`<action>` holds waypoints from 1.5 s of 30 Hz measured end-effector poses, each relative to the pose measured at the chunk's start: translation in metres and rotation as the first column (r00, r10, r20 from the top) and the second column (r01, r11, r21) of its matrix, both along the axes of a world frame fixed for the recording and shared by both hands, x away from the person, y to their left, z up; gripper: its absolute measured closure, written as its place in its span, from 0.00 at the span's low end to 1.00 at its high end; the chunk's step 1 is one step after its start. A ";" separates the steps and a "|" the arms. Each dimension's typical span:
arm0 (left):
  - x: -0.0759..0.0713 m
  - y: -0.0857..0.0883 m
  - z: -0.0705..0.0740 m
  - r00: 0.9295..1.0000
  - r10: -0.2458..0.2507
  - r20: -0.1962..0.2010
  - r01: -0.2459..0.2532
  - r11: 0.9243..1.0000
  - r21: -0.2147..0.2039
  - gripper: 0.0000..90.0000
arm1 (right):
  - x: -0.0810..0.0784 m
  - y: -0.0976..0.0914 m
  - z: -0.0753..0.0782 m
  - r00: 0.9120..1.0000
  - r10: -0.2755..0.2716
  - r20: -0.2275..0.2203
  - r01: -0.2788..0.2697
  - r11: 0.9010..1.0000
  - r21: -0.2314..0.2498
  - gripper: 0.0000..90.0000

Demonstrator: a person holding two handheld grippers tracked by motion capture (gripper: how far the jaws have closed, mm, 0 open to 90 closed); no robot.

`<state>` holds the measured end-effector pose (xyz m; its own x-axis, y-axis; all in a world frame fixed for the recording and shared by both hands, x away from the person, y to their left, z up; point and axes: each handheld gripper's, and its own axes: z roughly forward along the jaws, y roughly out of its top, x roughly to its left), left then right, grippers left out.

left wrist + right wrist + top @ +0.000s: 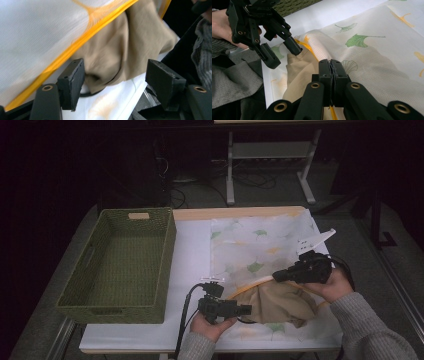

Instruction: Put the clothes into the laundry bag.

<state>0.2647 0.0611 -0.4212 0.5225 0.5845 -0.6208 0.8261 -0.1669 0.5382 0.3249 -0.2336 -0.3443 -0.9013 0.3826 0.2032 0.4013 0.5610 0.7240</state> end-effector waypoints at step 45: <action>0.007 -0.022 -0.023 0.999 0.026 -0.042 -0.030 0.996 -0.079 0.51 | 0.000 0.003 -0.005 1.000 -0.001 -0.014 0.001 1.000 0.017 0.98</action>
<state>0.2712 0.0392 -0.4438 0.4800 0.5462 -0.6865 0.8514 -0.1012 0.5147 0.3248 -0.2308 -0.3497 -0.8979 0.3800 0.2222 0.4120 0.5481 0.7279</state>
